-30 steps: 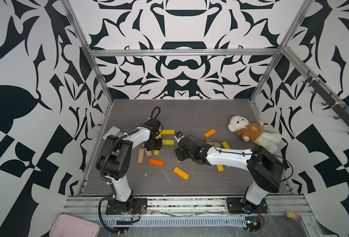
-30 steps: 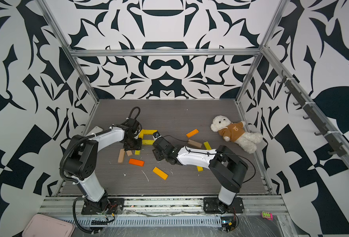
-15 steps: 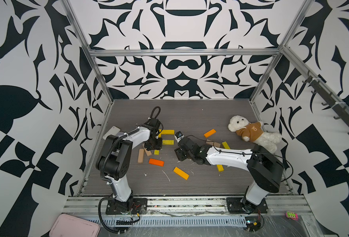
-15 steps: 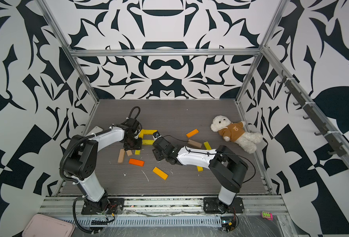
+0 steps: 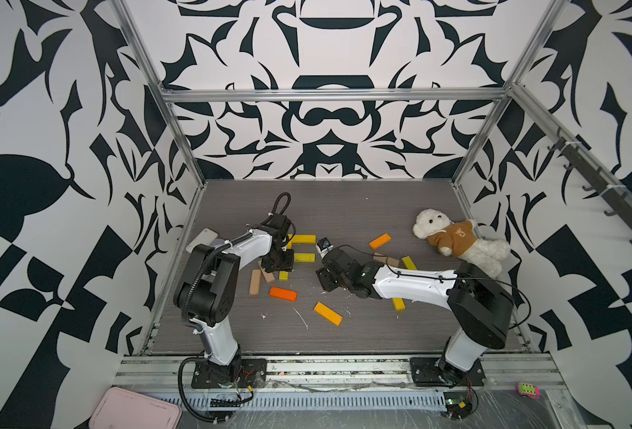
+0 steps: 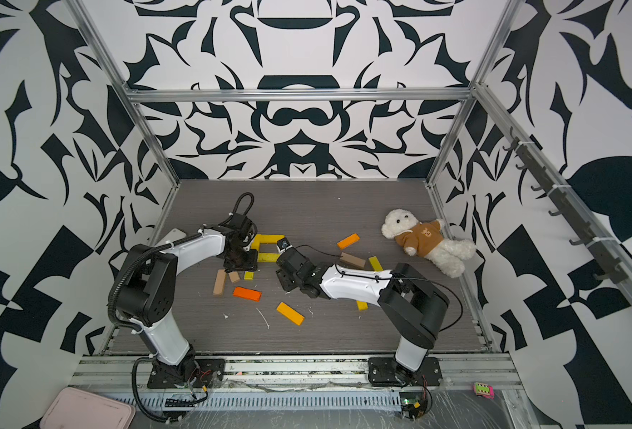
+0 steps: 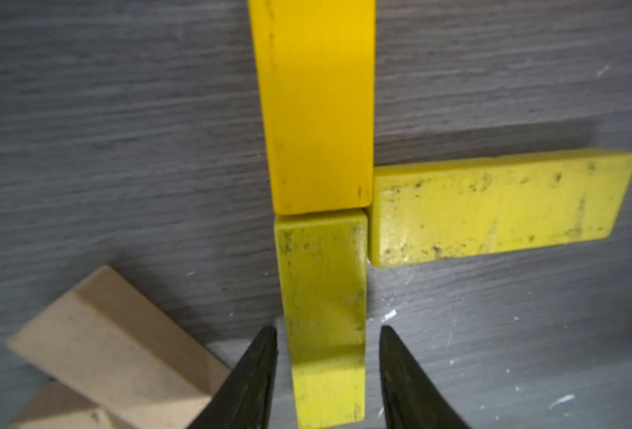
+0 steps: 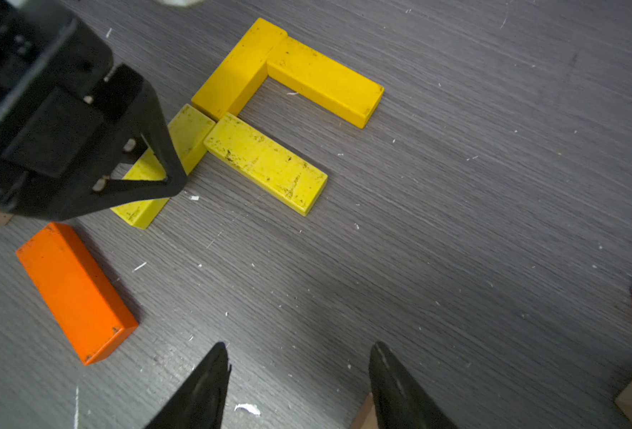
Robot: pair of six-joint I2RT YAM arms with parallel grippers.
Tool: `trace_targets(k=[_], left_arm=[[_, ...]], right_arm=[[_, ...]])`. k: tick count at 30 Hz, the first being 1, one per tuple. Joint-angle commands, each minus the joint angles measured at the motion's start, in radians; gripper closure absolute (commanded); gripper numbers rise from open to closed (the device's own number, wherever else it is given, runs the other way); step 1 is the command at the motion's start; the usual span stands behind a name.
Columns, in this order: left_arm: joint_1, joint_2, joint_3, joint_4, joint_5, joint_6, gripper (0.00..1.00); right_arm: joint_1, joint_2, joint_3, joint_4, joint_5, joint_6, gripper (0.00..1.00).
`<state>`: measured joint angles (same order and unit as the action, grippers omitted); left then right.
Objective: Assemble the number 8 with building blocks
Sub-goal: Assemble the building block at the center of the board.
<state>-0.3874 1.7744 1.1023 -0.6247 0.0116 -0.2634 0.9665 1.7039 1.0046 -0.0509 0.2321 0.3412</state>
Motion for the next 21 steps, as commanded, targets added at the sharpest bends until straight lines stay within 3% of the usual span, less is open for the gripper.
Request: trace_targets(k=[1,11,15,17,18,21], left_arm=[[-0.004,-0.045,0.021,-0.018,-0.008,-0.015,0.47],[-0.004,-0.202,-0.028,-0.021,0.026,-0.073,0.41],[0.003,-0.305,-0.082,0.036,0.059,-0.092,0.27],[0.010,-0.352,-0.109,0.064,0.075,-0.104,0.05],[0.016,-0.378,-0.125,0.080,0.085,-0.111,0.00],[0.043,-0.446,-0.173,0.133,0.125,-0.128,0.01]], right_arm=[[0.003,-0.036,0.009,0.008,0.011,0.000,0.37],[0.003,-0.087,0.005,-0.111,-0.030,-0.024,0.39],[0.003,-0.119,-0.012,-0.183,-0.134,-0.041,0.41],[0.012,-0.130,-0.019,-0.213,-0.163,-0.042,0.41],[0.022,-0.134,-0.023,-0.228,-0.163,-0.046,0.41],[0.064,-0.131,-0.026,-0.262,-0.143,-0.048,0.41]])
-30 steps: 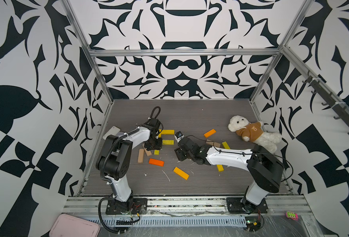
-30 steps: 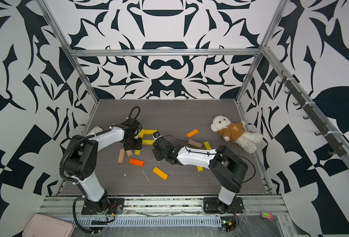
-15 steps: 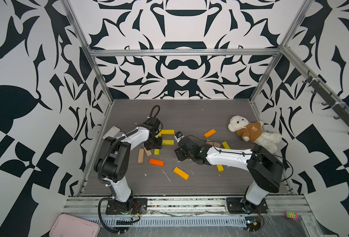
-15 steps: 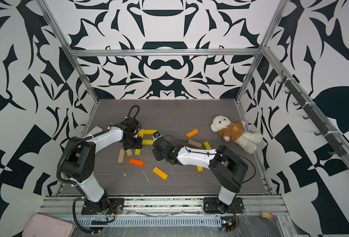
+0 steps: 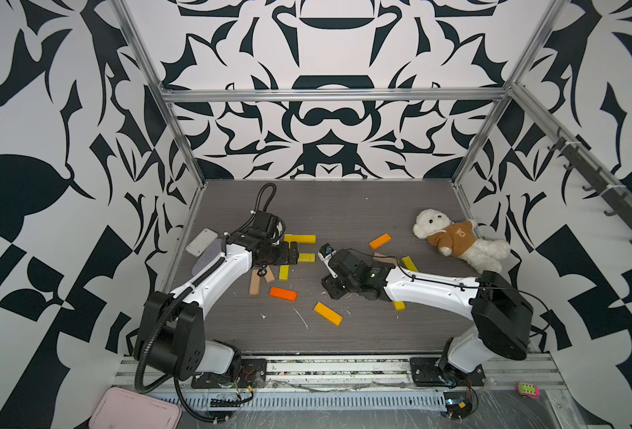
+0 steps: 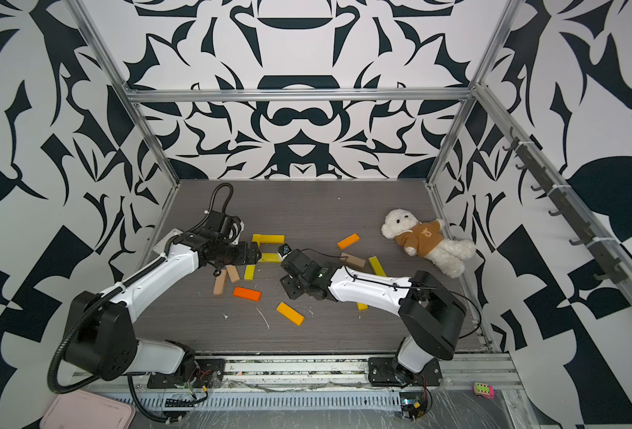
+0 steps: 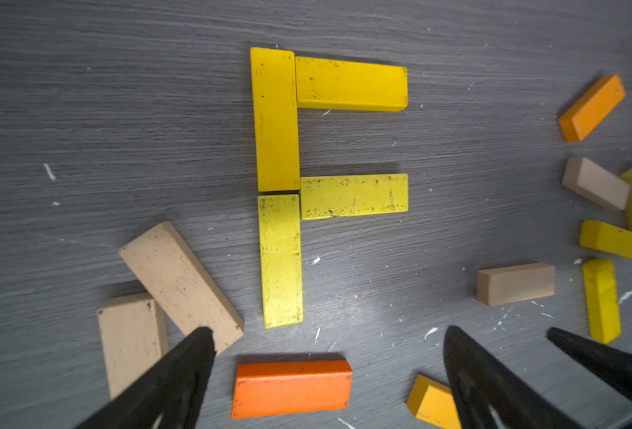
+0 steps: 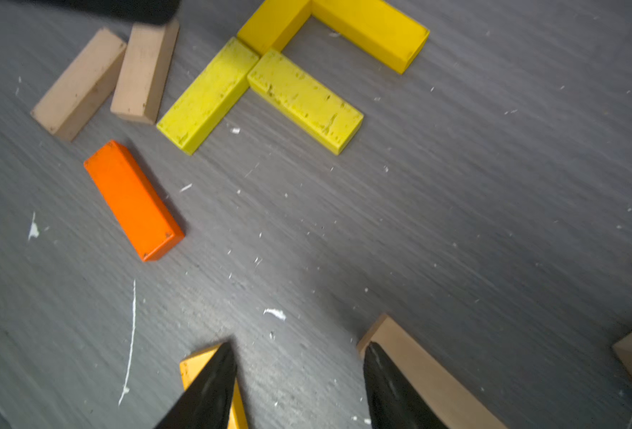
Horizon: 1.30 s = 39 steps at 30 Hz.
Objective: Assemble the number 8 with building blocks
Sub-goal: Assemble the building block at the center of the board, then pick up the building block from the center of the board.
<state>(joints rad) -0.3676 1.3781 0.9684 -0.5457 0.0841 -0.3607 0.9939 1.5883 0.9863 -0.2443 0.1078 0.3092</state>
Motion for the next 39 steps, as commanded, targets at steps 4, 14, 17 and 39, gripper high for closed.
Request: trace_targets(k=[4,14,17,39], left_arm=[[0.075,-0.138,-0.088,0.091,0.099,-0.044,0.01],[0.207,-0.226,-0.171,0.132,0.208,-0.076,0.01],[0.209,-0.228,-0.180,0.135,0.207,-0.072,0.01],[0.209,-0.205,-0.177,0.153,0.279,-0.053,0.01]], right_arm=[[0.082,0.012,-0.006,-0.083,-0.025,-0.003,0.42],[0.145,0.112,0.046,-0.143,0.004,0.006,0.47],[0.148,0.121,0.048,-0.151,0.004,0.006,0.48],[0.147,0.121,0.048,-0.113,0.057,0.075,0.72]])
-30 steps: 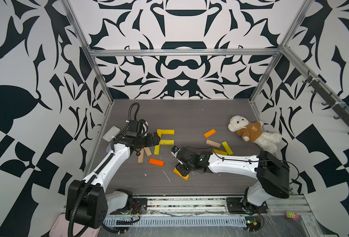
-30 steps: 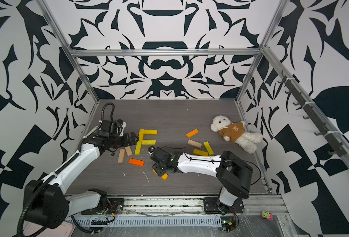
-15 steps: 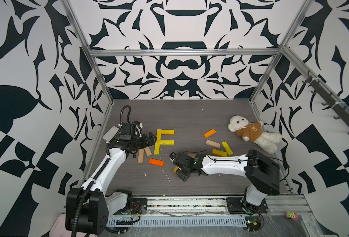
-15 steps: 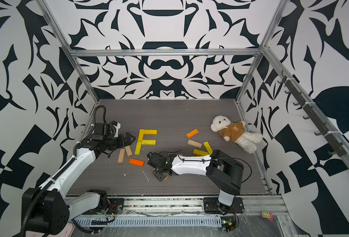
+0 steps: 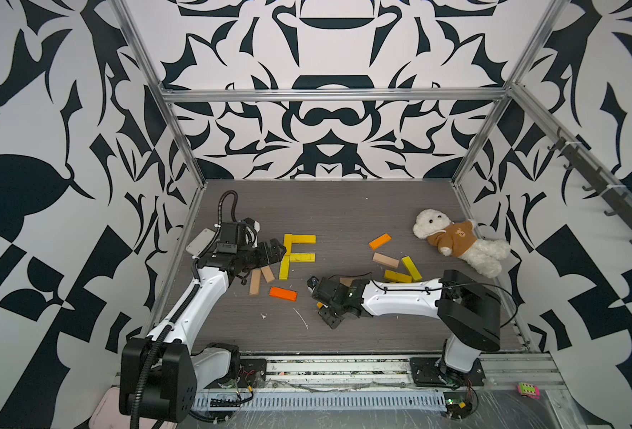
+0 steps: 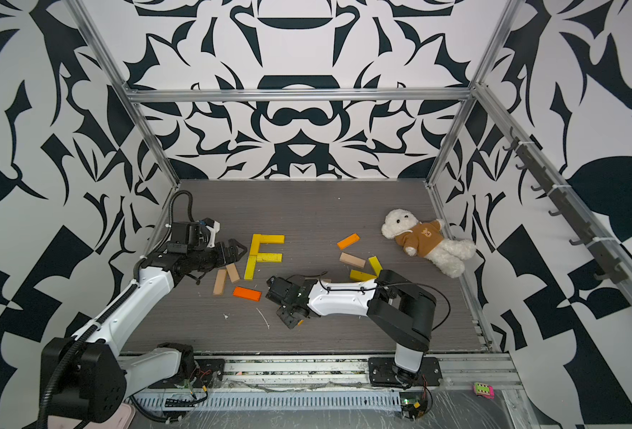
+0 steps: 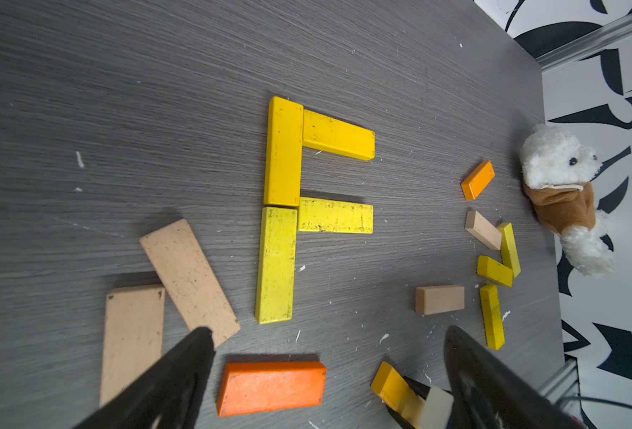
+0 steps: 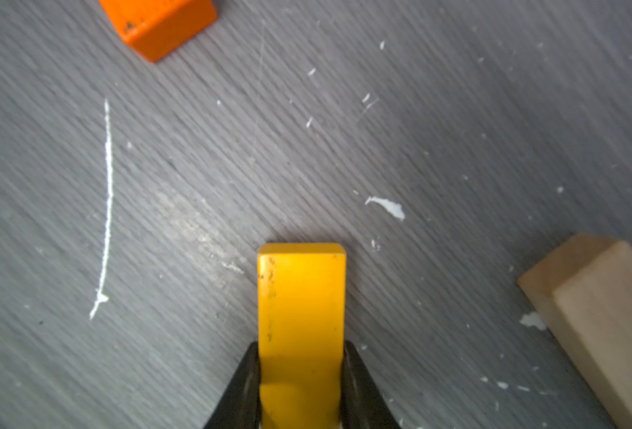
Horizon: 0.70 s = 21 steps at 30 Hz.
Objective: Assemble the number 8 with building blocks
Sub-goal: Pick up the building block from the center of the board.
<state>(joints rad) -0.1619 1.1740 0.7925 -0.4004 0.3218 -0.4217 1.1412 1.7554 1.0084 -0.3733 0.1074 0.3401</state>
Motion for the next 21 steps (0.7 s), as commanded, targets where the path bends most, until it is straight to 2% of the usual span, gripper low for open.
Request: trace_targets(k=[1,7,13,21], left_arm=[[0.003,-0.001,0.002,0.009,0.045,0.007,0.01],[0.002,-0.005,0.023,0.021,0.026,-0.015,0.01],[0.003,0.044,0.047,0.049,0.003,-0.049,0.01],[0.003,0.158,0.054,0.170,0.055,-0.103,0.01]], right_arm=[[-0.006,-0.049,0.032,0.014,0.071,0.058,0.72],[-0.080,-0.081,0.048,0.033,0.151,0.200,0.77],[-0.167,-0.059,0.124,0.025,0.189,0.254,0.77],[-0.300,0.028,0.238,0.044,0.124,0.301,0.77]])
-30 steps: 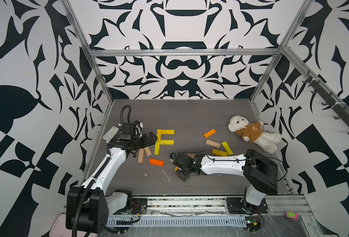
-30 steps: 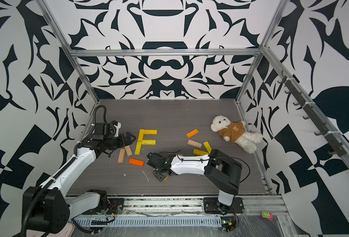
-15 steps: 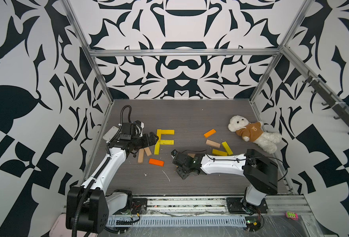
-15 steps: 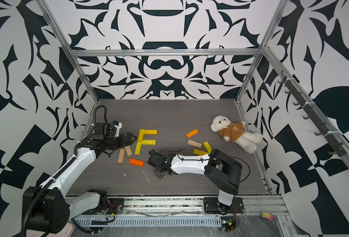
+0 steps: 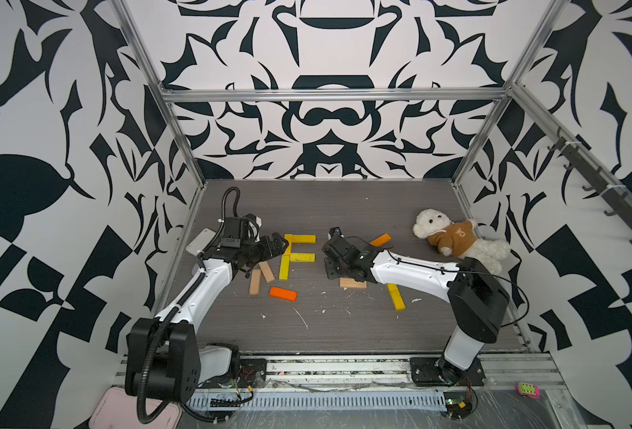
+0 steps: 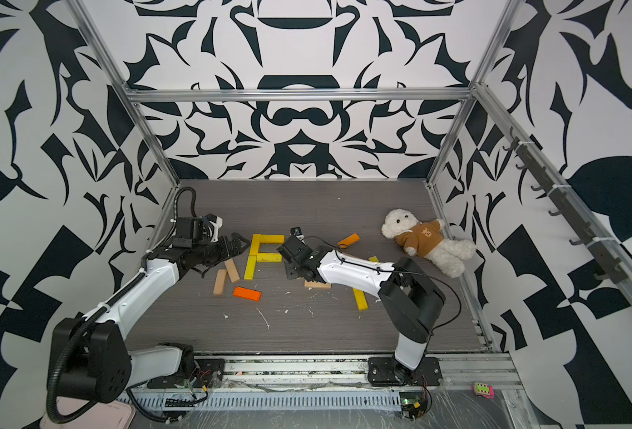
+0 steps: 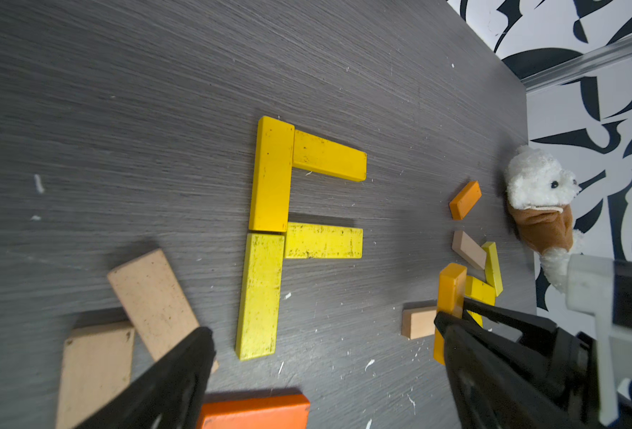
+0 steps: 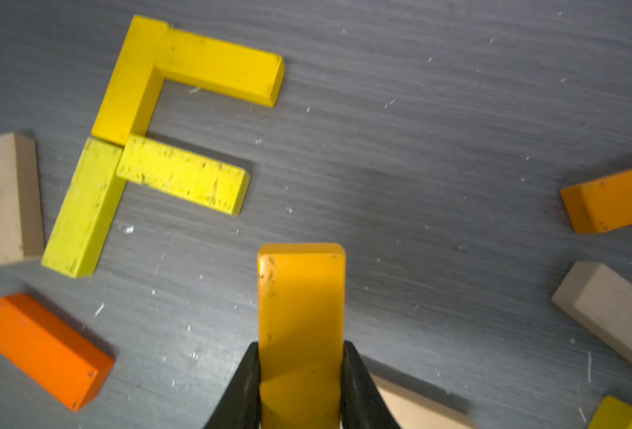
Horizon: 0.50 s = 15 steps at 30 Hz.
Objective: Assemble the number 8 with building blocks
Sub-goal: Pick up the building block from the center of the board, then place the building block at the center of the board.
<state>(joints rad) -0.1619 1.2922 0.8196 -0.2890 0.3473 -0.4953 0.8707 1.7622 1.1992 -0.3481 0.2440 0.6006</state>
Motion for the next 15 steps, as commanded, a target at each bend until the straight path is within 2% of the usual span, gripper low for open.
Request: trace_targets(k=[1,4,15], left_arm=[[0.002,0.049,0.030,0.068,0.028,-0.031,0.01],[0.003,0.077,0.033,0.096,0.030,-0.036,0.01],[0.003,0.164,0.044,0.139,0.052,-0.044,0.01]], right_arm=[[-0.044,0.037,0.057,0.027,-0.027,0.048,0.77],[-0.078,0.089,0.095,0.047,-0.084,0.060,0.77],[-0.109,0.250,0.238,0.069,-0.117,0.120,0.77]])
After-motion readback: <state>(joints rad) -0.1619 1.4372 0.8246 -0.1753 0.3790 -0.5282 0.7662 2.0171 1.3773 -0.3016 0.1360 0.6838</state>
